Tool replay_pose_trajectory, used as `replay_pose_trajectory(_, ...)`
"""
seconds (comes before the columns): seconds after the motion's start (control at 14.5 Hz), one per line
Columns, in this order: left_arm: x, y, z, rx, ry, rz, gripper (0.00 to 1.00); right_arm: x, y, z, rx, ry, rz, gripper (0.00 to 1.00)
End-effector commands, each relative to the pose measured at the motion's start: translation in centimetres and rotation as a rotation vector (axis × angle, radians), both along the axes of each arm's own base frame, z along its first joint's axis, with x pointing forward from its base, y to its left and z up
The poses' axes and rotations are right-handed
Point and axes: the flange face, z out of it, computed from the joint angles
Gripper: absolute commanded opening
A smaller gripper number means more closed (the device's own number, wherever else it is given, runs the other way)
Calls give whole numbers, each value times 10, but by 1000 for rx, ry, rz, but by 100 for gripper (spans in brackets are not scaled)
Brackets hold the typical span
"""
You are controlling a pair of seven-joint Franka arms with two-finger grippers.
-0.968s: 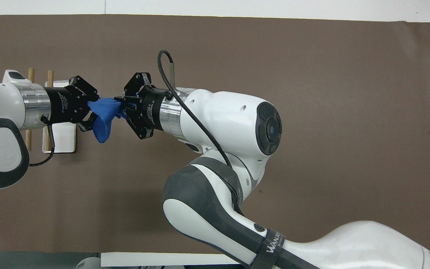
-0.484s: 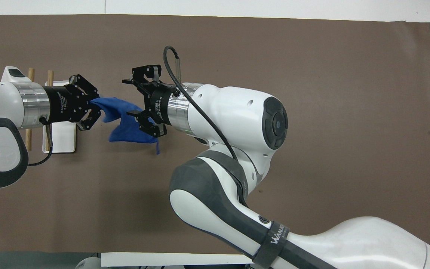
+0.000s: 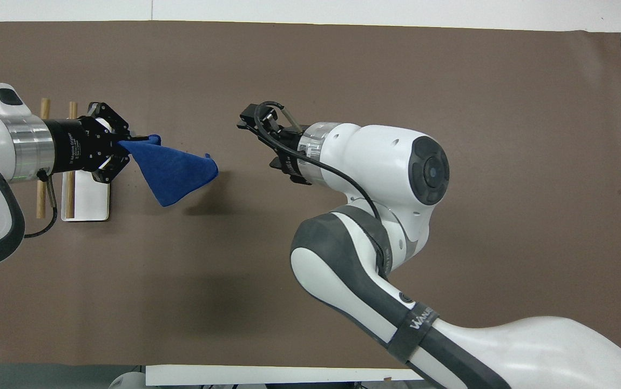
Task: Right arm passes towel to left arm to hang
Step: 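Open the right gripper and withdraw it while the left gripper pulls back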
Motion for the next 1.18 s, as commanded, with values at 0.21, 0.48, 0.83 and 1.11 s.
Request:
replay_pose_trajectory(0.21, 20, 90, -1, 78, -138, -99, 0, 36, -166, -1, -339, -140, 463, 100)
replay_pose_trajectory(0.48, 33, 119, 7, 191, -315, -342, 0, 31, -281, 20, -499, -69, 643, 100)
replay_pose_trajectory(0.83, 51, 145, 26, 302, -360, -631, 0, 20, -364, 47, -750, 121, 678, 100)
replay_pose_trajectory(1.11, 59, 156, 25, 357, -392, -622, 0, 13, -401, 107, -741, 160, 624, 100)
